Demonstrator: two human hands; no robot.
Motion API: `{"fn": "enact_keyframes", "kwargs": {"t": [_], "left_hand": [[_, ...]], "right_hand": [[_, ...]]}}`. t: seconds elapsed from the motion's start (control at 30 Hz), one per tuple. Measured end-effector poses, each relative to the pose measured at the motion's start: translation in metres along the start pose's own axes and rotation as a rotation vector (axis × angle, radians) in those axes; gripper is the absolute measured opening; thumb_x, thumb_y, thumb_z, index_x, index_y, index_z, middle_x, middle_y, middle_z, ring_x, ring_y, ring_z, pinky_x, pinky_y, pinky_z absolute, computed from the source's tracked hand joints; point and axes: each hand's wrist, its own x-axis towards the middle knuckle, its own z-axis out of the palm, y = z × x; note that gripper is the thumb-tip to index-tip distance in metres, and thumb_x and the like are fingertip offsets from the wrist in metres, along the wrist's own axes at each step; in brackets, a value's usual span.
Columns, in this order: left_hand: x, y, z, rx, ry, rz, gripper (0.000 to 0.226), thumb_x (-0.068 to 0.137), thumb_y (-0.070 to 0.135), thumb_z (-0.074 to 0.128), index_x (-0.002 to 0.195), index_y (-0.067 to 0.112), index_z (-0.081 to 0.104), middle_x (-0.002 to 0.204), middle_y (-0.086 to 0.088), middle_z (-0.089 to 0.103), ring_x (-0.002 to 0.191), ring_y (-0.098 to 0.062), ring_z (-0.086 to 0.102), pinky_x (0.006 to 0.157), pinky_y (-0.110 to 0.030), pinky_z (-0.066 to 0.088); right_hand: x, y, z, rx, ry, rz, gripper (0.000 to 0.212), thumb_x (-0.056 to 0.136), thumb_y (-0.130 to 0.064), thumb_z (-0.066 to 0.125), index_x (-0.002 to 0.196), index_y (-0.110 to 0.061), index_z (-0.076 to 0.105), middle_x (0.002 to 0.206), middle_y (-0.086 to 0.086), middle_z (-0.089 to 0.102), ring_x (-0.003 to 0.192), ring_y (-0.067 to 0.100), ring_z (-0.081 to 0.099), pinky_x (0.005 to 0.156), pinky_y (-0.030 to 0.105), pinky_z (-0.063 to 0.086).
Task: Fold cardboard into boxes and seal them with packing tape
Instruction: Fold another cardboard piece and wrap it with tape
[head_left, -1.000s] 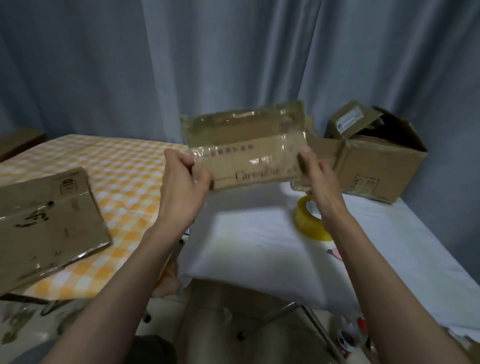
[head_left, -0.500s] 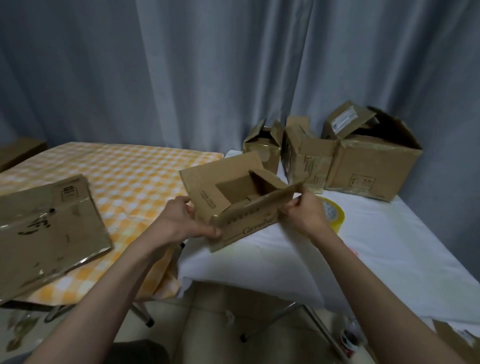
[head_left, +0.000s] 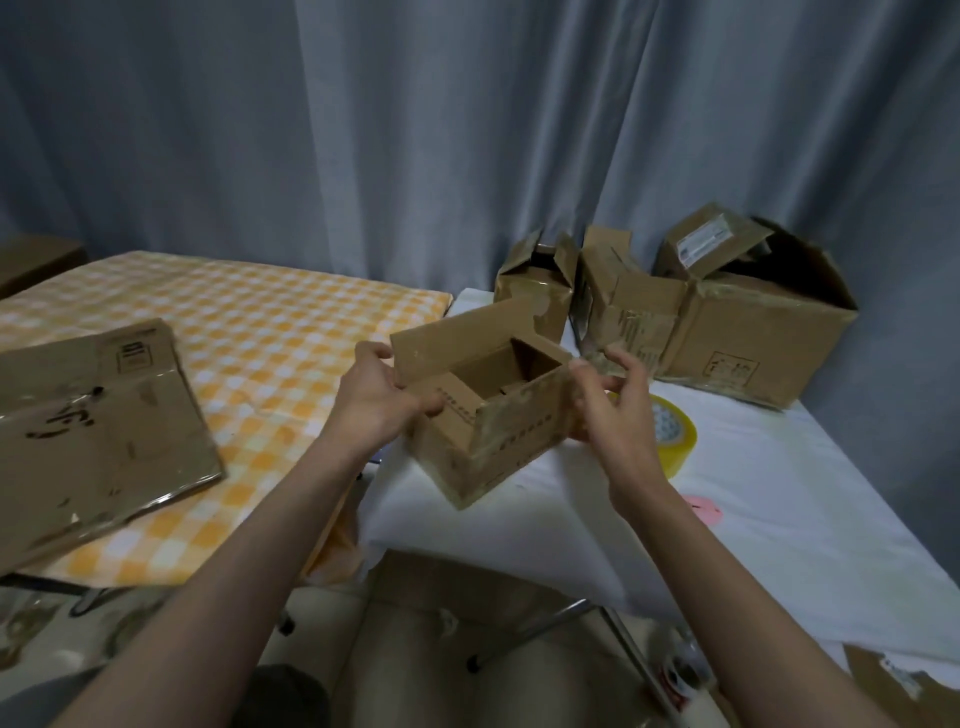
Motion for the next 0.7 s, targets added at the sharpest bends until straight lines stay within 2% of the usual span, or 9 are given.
{"fn": "enact_keyframes", "kwargs": {"t": [0.03, 0.1, 0.2, 0.33, 0.4, 0.5, 0.57, 0.63, 0.7], "left_hand": [[-0.002, -0.001, 0.001, 0.025, -0.008, 0.023, 0.079, 0.066, 0.024, 0.09, 0.129, 0.015, 0.042, 0.086, 0.006, 0.061, 0.081, -0.01, 0.061, 0.069, -0.035, 0.052], [-0.008, -0.001, 0.004, 0.071, -0.012, 0.085, 0.081, 0.063, 0.031, 0.092, 0.126, 0.019, 0.042, 0.086, 0.007, 0.058, 0.078, -0.008, 0.058, 0.06, -0.029, 0.042], [-0.022, 0.001, 0.004, 0.125, -0.027, 0.192, 0.075, 0.061, 0.042, 0.091, 0.116, 0.028, 0.041, 0.09, 0.011, 0.052, 0.076, -0.007, 0.053, 0.056, -0.026, 0.035], [-0.039, 0.002, 0.006, 0.112, -0.072, 0.45, 0.05, 0.069, 0.041, 0.086, 0.099, 0.027, 0.048, 0.099, 0.012, 0.057, 0.086, -0.006, 0.056, 0.063, -0.023, 0.041], [-0.049, 0.005, 0.008, 0.174, -0.111, 0.539, 0.049, 0.067, 0.053, 0.082, 0.095, 0.028, 0.05, 0.097, 0.013, 0.057, 0.087, -0.005, 0.056, 0.064, -0.02, 0.043], [-0.055, 0.003, 0.012, 0.293, -0.137, 0.63, 0.046, 0.07, 0.068, 0.069, 0.086, 0.027, 0.056, 0.097, 0.011, 0.058, 0.091, -0.007, 0.055, 0.074, -0.023, 0.044], [-0.054, -0.001, 0.01, 0.274, -0.107, 0.617, 0.036, 0.087, 0.056, 0.06, 0.078, 0.021, 0.064, 0.095, 0.008, 0.061, 0.092, -0.013, 0.058, 0.081, -0.034, 0.047], [-0.052, -0.004, 0.01, 0.269, -0.055, 0.568, 0.028, 0.093, 0.039, 0.062, 0.077, 0.017, 0.068, 0.094, 0.006, 0.061, 0.091, -0.016, 0.058, 0.084, -0.039, 0.046], [-0.051, -0.007, 0.011, 0.233, -0.003, 0.495, 0.018, 0.086, 0.035, 0.072, 0.088, 0.019, 0.064, 0.099, 0.008, 0.057, 0.093, -0.014, 0.058, 0.081, -0.033, 0.047]], "right_hand": [[0.0, 0.0, 0.001, -0.029, -0.01, -0.016, 0.061, 0.087, -0.061, 0.06, 0.14, -0.039, 0.038, 0.133, 0.001, 0.05, 0.119, 0.021, 0.056, 0.1, 0.052, 0.051], [0.001, 0.0, 0.004, -0.08, -0.034, -0.032, 0.064, 0.087, -0.064, 0.059, 0.143, -0.041, 0.039, 0.141, 0.001, 0.042, 0.126, 0.024, 0.051, 0.1, 0.053, 0.051], [0.007, 0.0, 0.009, -0.174, -0.056, -0.026, 0.063, 0.088, -0.064, 0.057, 0.144, -0.042, 0.039, 0.139, -0.003, 0.034, 0.128, 0.026, 0.048, 0.102, 0.054, 0.049], [0.011, 0.004, 0.02, -0.414, -0.106, -0.055, 0.055, 0.087, -0.061, 0.061, 0.137, -0.039, 0.051, 0.126, -0.001, 0.027, 0.131, 0.03, 0.039, 0.111, 0.045, 0.038], [0.01, 0.007, 0.027, -0.522, -0.083, -0.101, 0.051, 0.086, -0.055, 0.066, 0.131, -0.032, 0.056, 0.125, 0.001, 0.027, 0.13, 0.031, 0.038, 0.106, 0.04, 0.036], [0.011, 0.008, 0.032, -0.461, -0.033, -0.092, 0.046, 0.085, -0.048, 0.071, 0.116, -0.02, 0.051, 0.122, 0.0, 0.034, 0.121, 0.027, 0.045, 0.095, 0.036, 0.039], [0.01, 0.009, 0.033, -0.346, -0.032, -0.105, 0.029, 0.092, -0.038, 0.065, 0.108, -0.017, 0.054, 0.12, -0.002, 0.042, 0.117, 0.023, 0.051, 0.1, 0.039, 0.043], [0.007, 0.009, 0.034, -0.21, -0.093, -0.082, 0.015, 0.097, -0.027, 0.058, 0.11, -0.02, 0.061, 0.126, -0.002, 0.051, 0.115, 0.018, 0.056, 0.102, 0.043, 0.047], [-0.002, 0.007, 0.035, -0.072, -0.188, -0.003, 0.025, 0.095, -0.025, 0.061, 0.12, -0.027, 0.058, 0.132, -0.001, 0.053, 0.114, 0.015, 0.06, 0.099, 0.042, 0.053]]}}
